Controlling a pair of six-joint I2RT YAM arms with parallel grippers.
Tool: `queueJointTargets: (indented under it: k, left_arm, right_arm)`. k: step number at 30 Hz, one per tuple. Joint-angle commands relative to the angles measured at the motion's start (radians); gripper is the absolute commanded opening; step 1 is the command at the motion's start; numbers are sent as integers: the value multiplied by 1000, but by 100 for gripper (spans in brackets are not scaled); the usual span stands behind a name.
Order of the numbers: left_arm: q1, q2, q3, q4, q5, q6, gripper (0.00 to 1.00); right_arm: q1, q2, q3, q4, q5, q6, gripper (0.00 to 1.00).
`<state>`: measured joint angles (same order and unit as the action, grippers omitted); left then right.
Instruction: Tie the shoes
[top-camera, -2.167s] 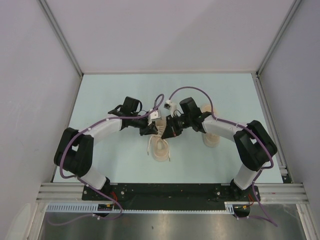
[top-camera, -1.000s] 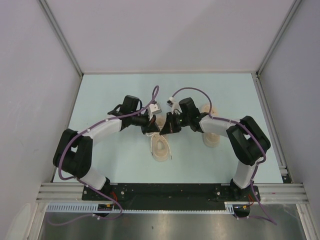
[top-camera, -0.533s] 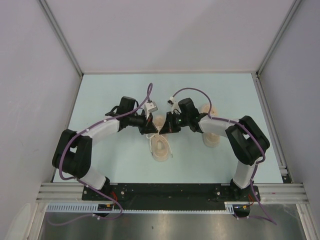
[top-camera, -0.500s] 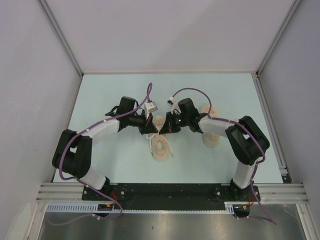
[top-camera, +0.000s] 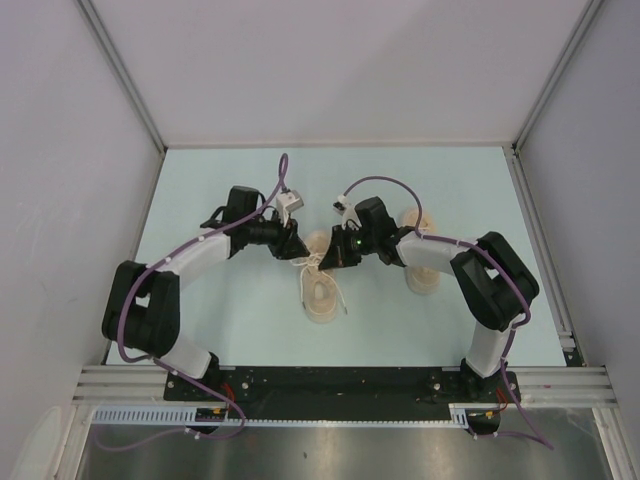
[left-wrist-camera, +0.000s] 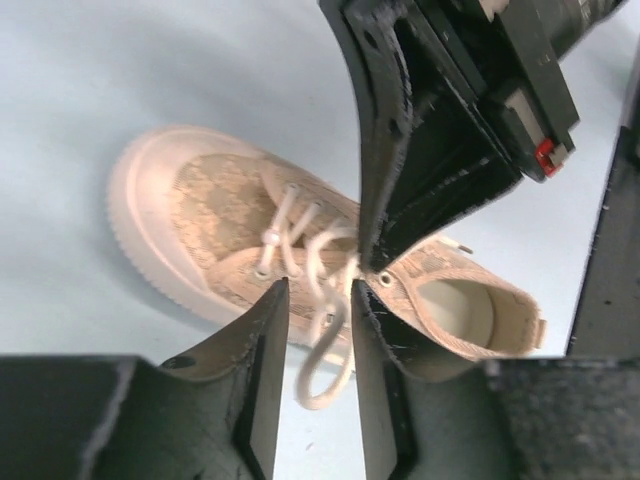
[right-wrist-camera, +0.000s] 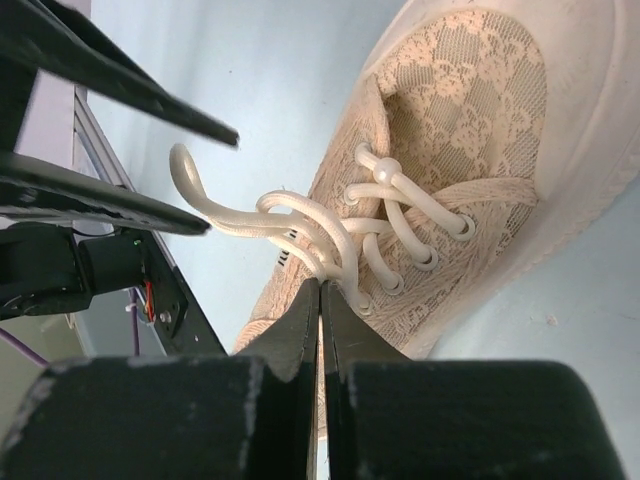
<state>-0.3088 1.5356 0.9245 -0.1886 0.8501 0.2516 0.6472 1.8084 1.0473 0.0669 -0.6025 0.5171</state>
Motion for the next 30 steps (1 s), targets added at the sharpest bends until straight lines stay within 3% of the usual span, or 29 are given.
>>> queueJointTargets:
  k: [1,6,17,23,30]
  left_arm:
    - [5,3,94,-35,-80,37,38]
    - [7,60,183,-81,-108,89,36]
    - [-56,221,307,-313,-83,230,13]
    - [-72,228,306,-383,-17,268,12]
    - [-72,235,307,-376,41,253,18]
  right_arm:
    - [9,-32,3,-29,-11,-35,0]
    - [12,-37,3,-36,-11,-40,0]
    - [5,-38,3,-38,1,-37,0]
    - [-3,-31,3,-27,7,-37,0]
    - [-6,-23,3,8,0,-28,0]
